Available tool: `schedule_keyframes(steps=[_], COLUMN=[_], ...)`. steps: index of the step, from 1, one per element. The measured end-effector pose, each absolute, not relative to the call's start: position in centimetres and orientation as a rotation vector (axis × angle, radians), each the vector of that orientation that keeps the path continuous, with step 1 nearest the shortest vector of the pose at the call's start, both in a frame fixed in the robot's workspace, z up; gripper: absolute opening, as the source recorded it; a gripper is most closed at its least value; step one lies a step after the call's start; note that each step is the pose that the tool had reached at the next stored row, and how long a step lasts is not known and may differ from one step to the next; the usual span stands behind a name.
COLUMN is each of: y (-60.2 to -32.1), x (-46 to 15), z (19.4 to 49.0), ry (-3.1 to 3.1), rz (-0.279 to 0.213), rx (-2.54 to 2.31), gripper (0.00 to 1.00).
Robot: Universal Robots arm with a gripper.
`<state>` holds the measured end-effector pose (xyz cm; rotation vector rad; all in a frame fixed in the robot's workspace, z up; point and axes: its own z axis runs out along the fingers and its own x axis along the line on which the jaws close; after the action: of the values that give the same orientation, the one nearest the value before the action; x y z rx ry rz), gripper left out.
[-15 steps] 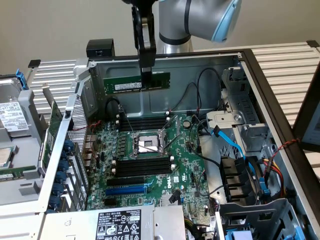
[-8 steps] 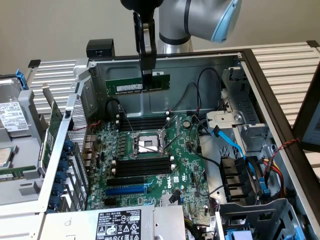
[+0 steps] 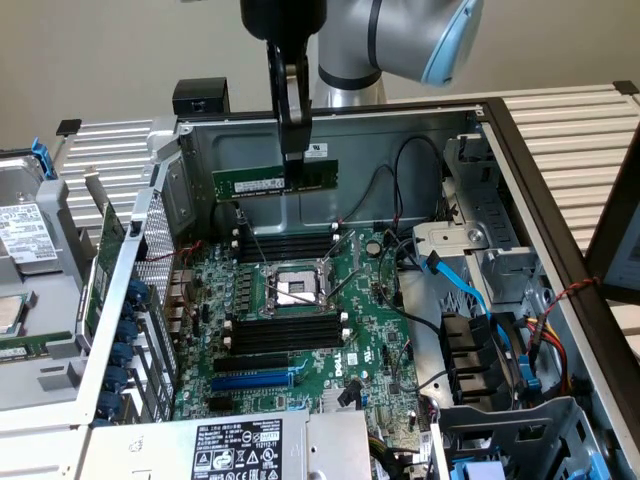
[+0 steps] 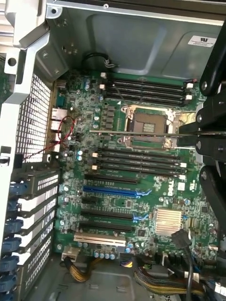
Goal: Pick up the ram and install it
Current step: 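Insert the ram into the slot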
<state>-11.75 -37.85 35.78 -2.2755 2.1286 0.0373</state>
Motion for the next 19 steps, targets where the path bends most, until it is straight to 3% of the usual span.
schedule_keyframes(steps=[6, 19], y=[-37.9, -38.3], x=[-11.8, -11.8], z=[35.3, 33.0], ry=[2.146, 2.213], rz=[0.01, 0.008], rx=[-2.286, -2.22], gripper=[0.13, 0.13])
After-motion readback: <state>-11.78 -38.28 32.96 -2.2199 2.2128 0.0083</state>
